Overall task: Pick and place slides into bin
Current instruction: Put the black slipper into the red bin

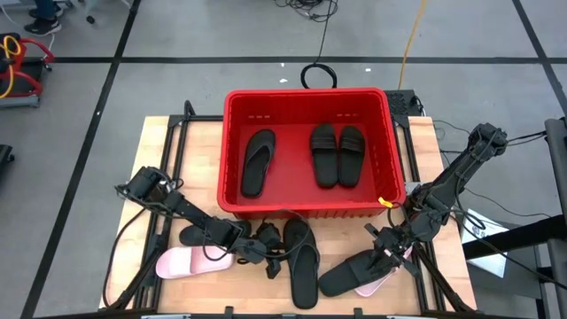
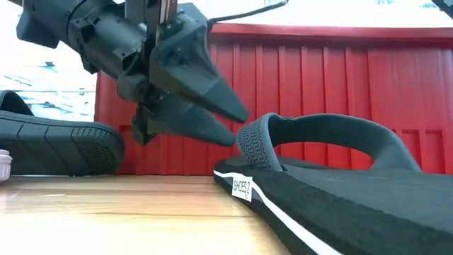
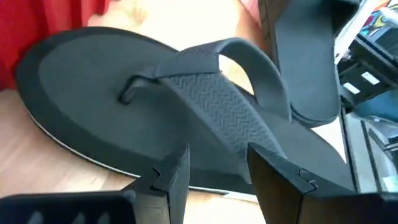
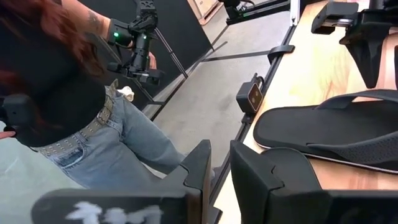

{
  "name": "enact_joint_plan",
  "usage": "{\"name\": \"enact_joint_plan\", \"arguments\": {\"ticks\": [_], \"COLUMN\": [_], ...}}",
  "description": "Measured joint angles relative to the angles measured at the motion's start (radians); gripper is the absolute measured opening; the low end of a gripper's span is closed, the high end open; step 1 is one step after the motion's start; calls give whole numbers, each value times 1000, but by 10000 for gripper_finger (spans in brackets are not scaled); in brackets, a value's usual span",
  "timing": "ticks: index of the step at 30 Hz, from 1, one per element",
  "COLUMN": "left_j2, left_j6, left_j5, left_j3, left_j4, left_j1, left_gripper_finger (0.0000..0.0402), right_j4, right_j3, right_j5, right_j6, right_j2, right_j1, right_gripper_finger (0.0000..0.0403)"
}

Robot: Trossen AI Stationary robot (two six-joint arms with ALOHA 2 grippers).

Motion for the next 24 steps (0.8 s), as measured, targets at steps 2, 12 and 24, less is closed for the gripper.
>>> {"name": "enact_joint_plan", "arguments": {"ticks": [2, 12, 24], "left_j2": [-1, -1, -1], "left_j6": [0, 12, 19], "left_j5": [0, 70, 87], "left_j3": [0, 0, 0], "left_j4": [6, 39, 19], "left_j1": [3, 15, 36], "left_gripper_finger": [157, 157, 157], "right_j4": [-7, -10, -10], "right_j3": [0, 0, 0], "right_j5": [0, 0, 7], "right_j6": [0, -23, -40], "right_j2": [0, 0, 0], "right_j1": [0, 0, 0], "right_gripper_finger": [50, 50, 50]}}
